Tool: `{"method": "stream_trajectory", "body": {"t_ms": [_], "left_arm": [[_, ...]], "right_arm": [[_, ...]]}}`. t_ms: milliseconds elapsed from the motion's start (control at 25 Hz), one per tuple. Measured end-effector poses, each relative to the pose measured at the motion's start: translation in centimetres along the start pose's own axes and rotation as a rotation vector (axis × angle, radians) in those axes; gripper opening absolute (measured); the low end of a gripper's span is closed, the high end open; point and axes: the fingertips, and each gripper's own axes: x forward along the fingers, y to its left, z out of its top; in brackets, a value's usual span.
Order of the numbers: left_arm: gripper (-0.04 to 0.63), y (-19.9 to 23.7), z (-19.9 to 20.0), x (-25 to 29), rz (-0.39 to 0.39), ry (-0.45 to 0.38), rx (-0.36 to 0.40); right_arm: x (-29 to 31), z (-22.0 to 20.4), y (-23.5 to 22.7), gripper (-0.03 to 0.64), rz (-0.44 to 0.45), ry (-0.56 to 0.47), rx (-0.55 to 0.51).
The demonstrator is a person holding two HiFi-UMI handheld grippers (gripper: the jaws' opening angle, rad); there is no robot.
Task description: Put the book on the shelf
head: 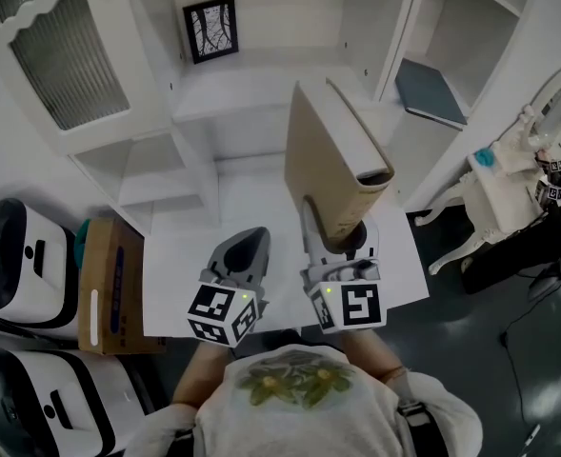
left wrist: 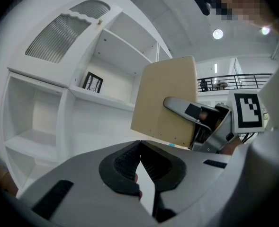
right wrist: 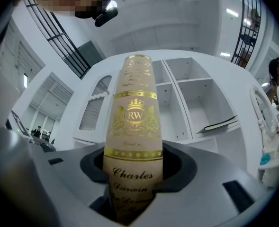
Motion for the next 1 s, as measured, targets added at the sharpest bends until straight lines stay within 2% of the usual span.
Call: {"method": "stream_trajectory", "body": {"t_ms": [1000], "left_arm": [[0.028,1.6,2.0,3.6,0.024,-0.011,0.032]], "right_arm": [[6.2,4.6,-1.8,0.230,0.036,-0.160,-0.025]]}}
